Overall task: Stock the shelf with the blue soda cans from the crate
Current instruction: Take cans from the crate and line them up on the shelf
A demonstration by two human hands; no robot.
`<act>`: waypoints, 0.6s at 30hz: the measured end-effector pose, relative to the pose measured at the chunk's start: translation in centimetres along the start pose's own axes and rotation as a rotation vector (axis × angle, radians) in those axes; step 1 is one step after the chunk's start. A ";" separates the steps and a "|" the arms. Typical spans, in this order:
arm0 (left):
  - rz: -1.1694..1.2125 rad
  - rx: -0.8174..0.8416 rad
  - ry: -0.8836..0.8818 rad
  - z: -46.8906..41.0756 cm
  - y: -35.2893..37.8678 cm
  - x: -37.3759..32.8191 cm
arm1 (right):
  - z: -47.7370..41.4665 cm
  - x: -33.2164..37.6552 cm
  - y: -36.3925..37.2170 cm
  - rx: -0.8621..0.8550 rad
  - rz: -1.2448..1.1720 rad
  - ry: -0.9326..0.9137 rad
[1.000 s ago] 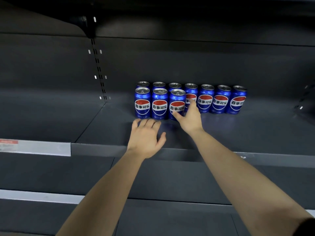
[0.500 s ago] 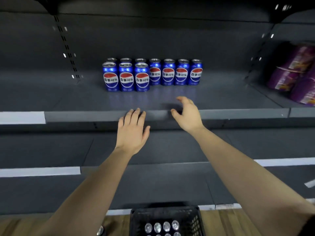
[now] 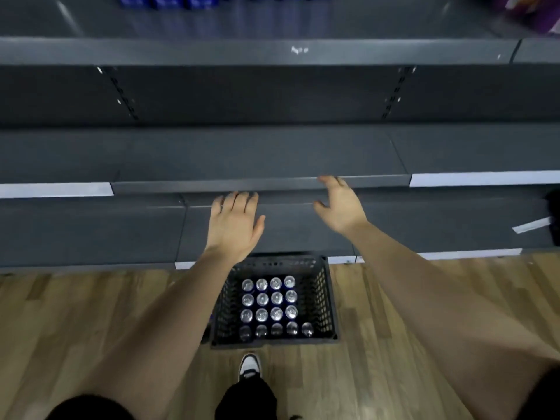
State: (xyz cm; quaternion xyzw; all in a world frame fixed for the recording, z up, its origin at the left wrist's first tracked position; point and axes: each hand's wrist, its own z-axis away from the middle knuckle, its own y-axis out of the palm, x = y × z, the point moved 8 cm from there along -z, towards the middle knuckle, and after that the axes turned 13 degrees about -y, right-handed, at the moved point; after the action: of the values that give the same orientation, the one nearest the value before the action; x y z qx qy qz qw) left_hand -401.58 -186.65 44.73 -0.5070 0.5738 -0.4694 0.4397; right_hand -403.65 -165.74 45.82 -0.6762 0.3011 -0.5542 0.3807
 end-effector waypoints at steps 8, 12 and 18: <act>-0.056 0.151 0.018 2.9 14.0 0.5 | 3.9 -10.8 15.2 0.247 0.000 0.186; -0.068 0.211 0.025 4.4 24.0 1.2 | 5.5 -16.7 24.4 0.310 -0.031 0.257; -0.029 0.289 -0.015 8.1 40.7 1.5 | 10.0 -26.6 39.3 0.473 -0.034 0.352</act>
State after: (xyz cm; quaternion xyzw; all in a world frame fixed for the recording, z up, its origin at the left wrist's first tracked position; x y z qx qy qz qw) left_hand -400.69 -187.09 3.21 -0.4502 0.4894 -0.5497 0.5056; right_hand -398.70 -162.69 -2.31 -0.4673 0.2134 -0.7240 0.4603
